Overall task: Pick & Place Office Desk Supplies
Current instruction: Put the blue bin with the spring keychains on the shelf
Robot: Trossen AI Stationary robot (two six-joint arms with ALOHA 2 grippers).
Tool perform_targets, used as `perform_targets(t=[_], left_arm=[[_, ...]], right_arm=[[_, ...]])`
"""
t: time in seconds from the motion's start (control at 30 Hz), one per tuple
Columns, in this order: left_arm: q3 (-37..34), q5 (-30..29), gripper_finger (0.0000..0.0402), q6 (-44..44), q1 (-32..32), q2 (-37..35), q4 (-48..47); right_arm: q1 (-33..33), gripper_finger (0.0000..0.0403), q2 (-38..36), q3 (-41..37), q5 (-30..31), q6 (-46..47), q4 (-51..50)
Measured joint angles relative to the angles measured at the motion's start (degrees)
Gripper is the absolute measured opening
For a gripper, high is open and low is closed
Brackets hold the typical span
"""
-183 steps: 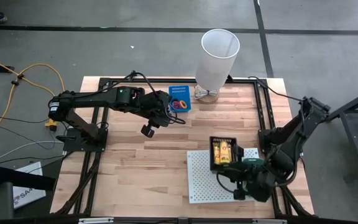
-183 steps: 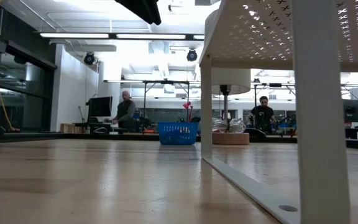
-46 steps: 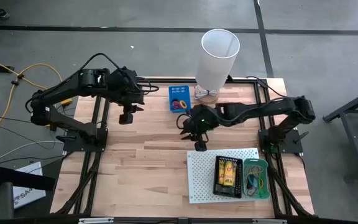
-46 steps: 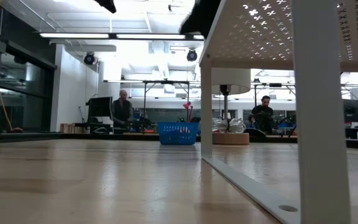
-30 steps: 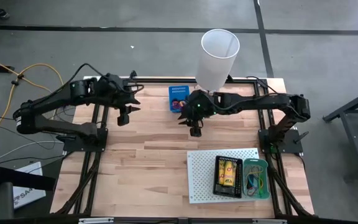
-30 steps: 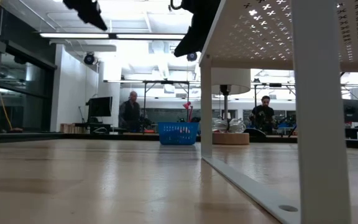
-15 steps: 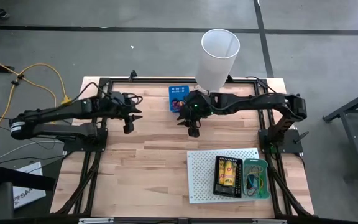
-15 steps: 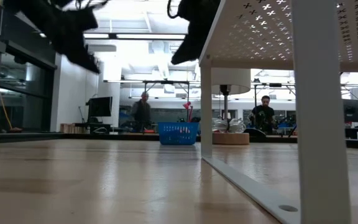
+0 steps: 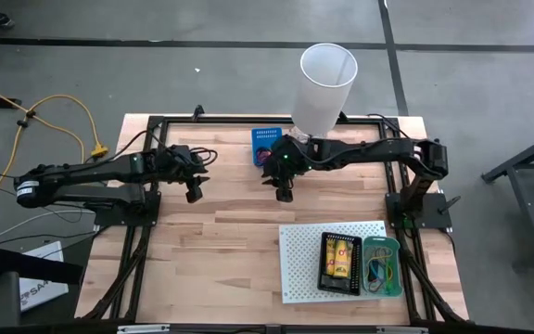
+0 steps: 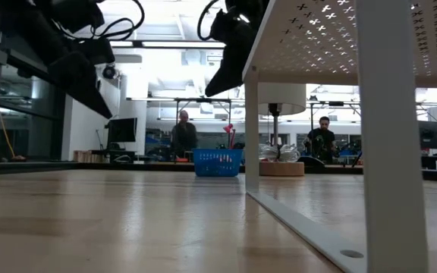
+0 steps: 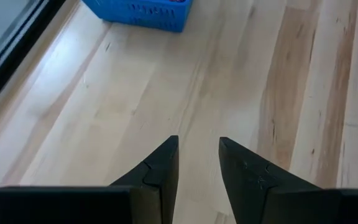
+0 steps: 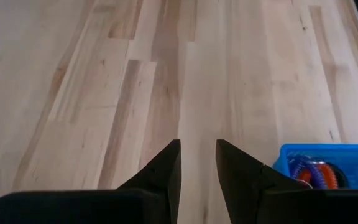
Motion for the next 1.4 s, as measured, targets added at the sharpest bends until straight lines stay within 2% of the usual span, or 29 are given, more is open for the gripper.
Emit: perform_targets(t=[0.47, 0.9, 1.07, 1.4], left_arm=[[0.0, 0.0, 0.0108, 1.9, 0.0, 0.0, 0.0], [0.0, 0.0, 0.0108, 2.5, 0.0, 0.0, 0.1], [0.0, 0.1, 0.0108, 1.9, 0.0, 0.0, 0.1], [0.0, 0.1, 0.0108, 2.4, 0.0, 0.0, 0.2]], right_arm=[[-2.0, 0.0089, 0.0, 0.0, -0.4, -0.8, -1.7], [-2.8, 0.0089, 5.4, 0.0, 3.0, -3.0, 0.2], [-4.8, 0.0089, 6.2, 0.0, 6.7, -3.9, 0.0], [-8.4, 0.0089, 8.5, 0.0, 5.6, -4.6, 1.0]])
